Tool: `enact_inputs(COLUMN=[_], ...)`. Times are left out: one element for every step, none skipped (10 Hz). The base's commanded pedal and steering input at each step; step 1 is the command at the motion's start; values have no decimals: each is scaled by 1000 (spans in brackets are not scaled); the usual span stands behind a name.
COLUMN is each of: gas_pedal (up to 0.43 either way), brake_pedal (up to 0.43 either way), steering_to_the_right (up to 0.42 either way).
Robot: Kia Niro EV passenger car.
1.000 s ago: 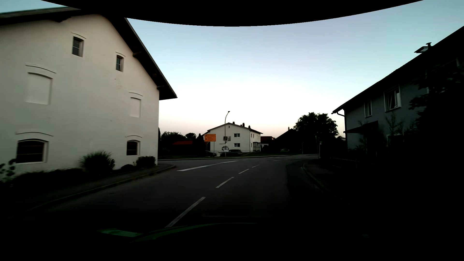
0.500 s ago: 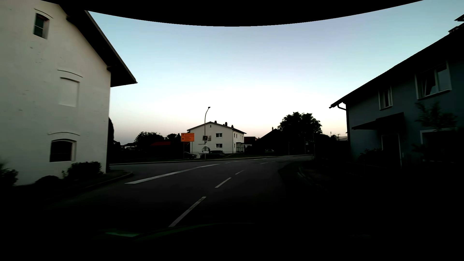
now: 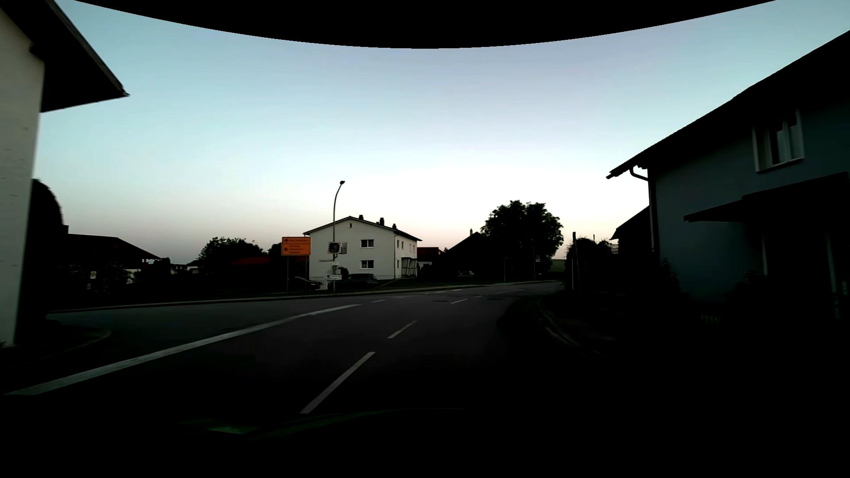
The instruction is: Follow the waypoints while adhering to traffic rules and regulations
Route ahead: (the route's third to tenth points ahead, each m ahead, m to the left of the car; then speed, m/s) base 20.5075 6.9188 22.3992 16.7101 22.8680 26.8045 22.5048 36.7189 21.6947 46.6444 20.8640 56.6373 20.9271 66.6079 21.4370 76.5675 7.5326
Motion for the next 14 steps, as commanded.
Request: enact_inputs(gas_pedal=[0,0,0,0,0,0,0,0,0,0,0,0,0,0], brake_pedal=[140,152,159,165,165,165,171,171,183,195,207,213,213,207], steering_to_the_right=[87,86,85,85,82,75,70,70,69,69,62,50,30,7])
